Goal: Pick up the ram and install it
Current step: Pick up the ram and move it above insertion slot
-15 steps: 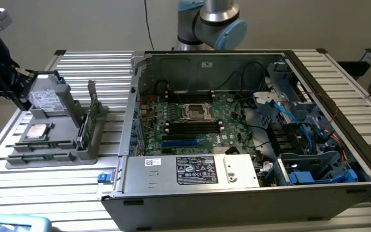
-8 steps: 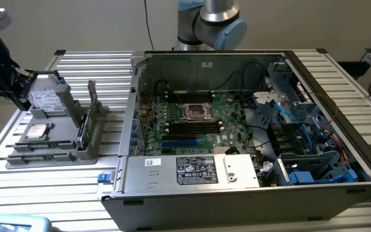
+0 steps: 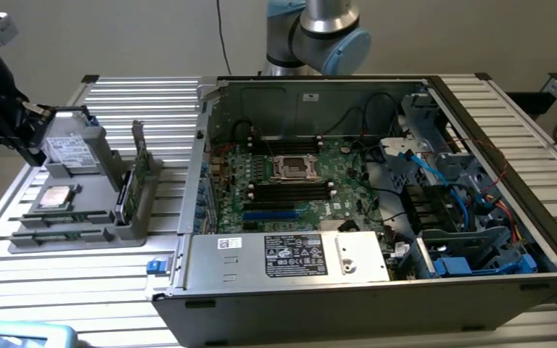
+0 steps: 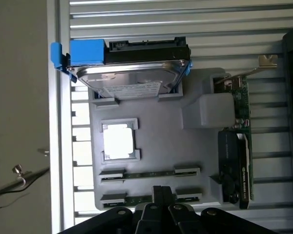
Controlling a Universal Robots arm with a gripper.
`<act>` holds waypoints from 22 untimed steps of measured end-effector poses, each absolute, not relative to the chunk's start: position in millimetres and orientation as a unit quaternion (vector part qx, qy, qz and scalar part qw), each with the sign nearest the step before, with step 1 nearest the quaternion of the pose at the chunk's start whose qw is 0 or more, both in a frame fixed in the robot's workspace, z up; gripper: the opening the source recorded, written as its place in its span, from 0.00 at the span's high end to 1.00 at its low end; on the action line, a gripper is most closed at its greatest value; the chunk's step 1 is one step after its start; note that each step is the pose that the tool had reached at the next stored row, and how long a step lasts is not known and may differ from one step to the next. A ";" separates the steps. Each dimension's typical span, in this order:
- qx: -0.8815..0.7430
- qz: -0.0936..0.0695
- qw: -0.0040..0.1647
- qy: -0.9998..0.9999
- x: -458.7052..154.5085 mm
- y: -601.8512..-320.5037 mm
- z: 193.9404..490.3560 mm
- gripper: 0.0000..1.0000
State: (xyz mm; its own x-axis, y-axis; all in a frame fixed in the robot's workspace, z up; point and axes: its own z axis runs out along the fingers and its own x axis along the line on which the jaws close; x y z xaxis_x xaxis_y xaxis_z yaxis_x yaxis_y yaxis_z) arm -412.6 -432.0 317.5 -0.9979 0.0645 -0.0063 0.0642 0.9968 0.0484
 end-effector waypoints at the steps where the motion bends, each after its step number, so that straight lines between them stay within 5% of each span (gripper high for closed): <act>1: 0.032 0.024 0.004 0.999 -412.6 -432.0 317.5 0.89; 20: 0.032 0.024 -0.001 0.999 -413.1 -432.0 317.4 0.89; 22: 0.032 0.024 -0.001 0.999 -413.2 -432.0 317.4 0.82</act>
